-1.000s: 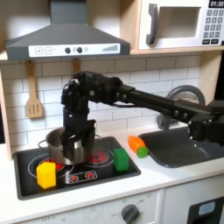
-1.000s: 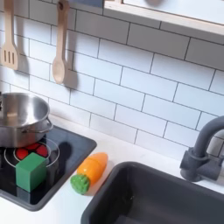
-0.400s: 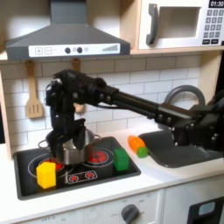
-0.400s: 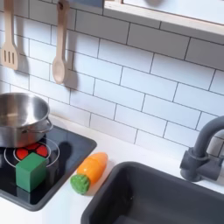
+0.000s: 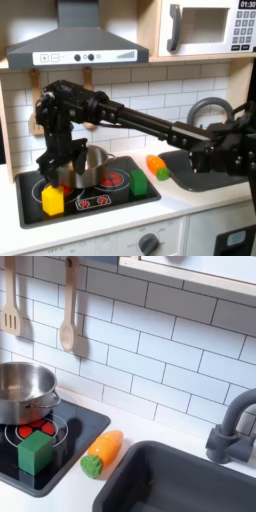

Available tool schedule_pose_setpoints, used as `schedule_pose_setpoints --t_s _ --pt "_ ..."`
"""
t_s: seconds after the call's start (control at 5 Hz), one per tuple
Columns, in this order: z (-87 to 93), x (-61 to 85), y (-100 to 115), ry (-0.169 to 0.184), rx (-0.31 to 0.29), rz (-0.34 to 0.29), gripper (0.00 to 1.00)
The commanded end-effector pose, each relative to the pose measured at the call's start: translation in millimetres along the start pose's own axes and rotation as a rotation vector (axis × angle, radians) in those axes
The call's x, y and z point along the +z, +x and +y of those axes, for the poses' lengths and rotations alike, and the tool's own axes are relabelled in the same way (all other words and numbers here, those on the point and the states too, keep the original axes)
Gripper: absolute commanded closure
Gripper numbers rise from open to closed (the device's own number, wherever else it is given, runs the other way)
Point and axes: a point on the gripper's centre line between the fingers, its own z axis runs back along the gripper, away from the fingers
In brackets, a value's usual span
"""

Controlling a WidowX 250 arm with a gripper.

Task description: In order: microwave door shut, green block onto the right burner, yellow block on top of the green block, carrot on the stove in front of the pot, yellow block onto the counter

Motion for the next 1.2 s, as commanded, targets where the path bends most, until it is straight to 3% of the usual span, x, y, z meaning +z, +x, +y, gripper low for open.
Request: schedule_pose_setpoints --t_s 0.0,0.4,1.0 --pt "6.8 1.3 1 0.062 -0.050 -0.003 0.00" --pt "18.8 -7.1 4 0.099 -0.053 -0.001 0.00" --pt "23.9 -28.0 8 0.102 -0.049 0.043 0.00"
